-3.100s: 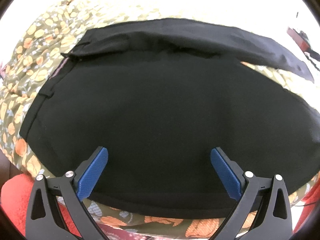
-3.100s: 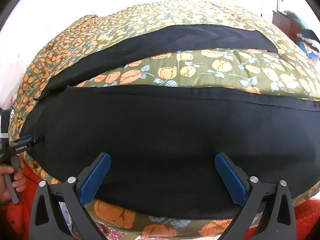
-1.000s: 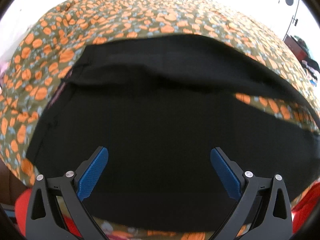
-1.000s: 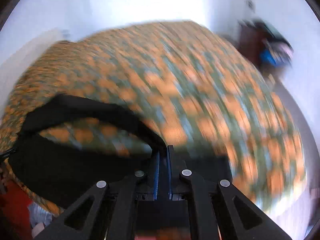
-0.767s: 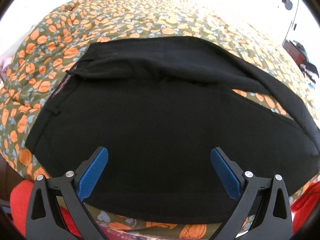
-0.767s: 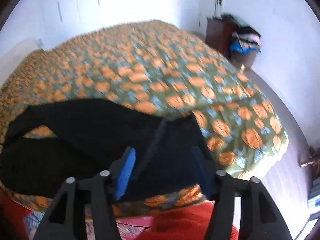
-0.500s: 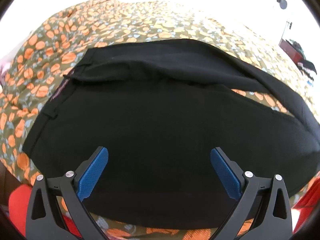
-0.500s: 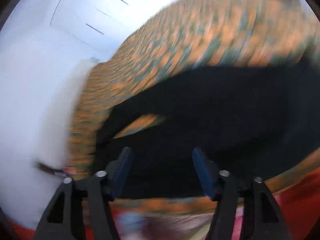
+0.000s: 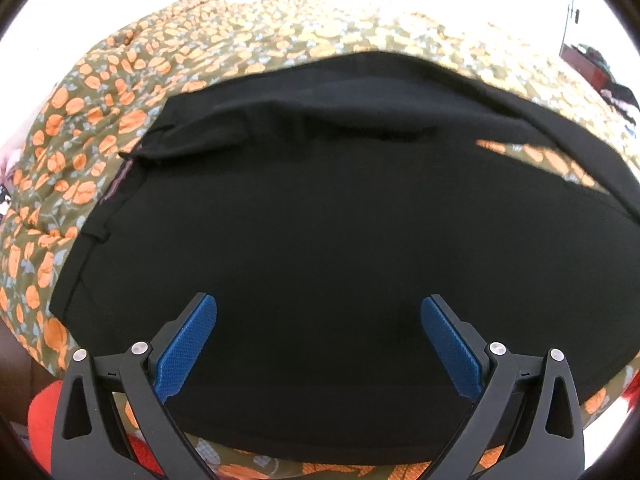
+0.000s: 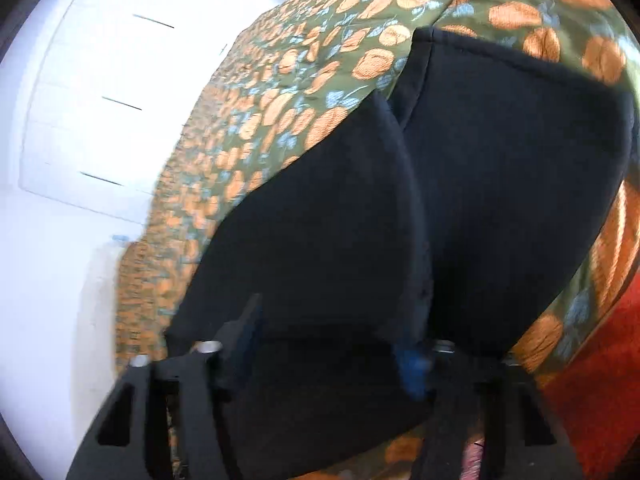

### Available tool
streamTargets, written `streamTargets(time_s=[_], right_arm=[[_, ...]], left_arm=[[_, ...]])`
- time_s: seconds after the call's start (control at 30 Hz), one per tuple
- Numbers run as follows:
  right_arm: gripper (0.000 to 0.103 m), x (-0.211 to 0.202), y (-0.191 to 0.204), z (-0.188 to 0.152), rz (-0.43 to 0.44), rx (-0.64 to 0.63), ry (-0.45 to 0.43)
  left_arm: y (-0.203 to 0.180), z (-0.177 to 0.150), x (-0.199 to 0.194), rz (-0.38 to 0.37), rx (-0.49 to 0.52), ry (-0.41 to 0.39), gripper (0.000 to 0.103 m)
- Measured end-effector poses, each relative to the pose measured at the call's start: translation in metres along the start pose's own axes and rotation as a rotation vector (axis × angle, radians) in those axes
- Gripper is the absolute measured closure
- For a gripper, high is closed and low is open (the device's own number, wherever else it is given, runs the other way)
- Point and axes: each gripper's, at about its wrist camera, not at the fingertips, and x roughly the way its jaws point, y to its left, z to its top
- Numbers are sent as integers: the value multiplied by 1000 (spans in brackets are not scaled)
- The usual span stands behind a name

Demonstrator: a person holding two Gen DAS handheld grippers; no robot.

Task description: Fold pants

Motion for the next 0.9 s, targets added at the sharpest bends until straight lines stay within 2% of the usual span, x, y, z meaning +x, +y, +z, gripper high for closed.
streamTargets(time_s=[0.03,0.1,0.17,0.23,0.3,0.4,0.47,0.5,0.6,0.7,0.83,0.9], right_arm=[[89,-1,5,-2,-51,-50,-24],[91,-6,12,-4,-58,-96,-53],[94,-19,22,-1,-20,-139,-80],[94,-37,44,0,38,-218,-116],[94,-62,73,-3,97,-339,-148],[94,-93,99,-14,167,-446,-159],[94,-106,115,-24,231,-489,-151],[94,-115,118,-26,262,-502,-146],[94,-139,129,-35,359,-552,-138],[94,-166,138,-45,445,-619,-125],[94,-190,135,-54,511,-691,-91],[94,-199,133,-58,556,-710,-66]], left_arm=[[0,-1,3,9,-1,16,1],[2,-2,3,11,-21,38,1],[6,1,-3,-38,-61,49,1],[11,12,-14,-162,-123,40,1],[14,38,-21,-300,-193,40,1],[15,84,-20,-445,-276,33,1],[12,122,-5,-546,-321,59,1],[9,141,7,-570,-339,79,1],[0,173,36,-569,-393,122,1],[-8,187,51,-590,-438,145,1],[-6,193,62,-600,-495,156,1],[1,189,66,-598,-531,158,7]])
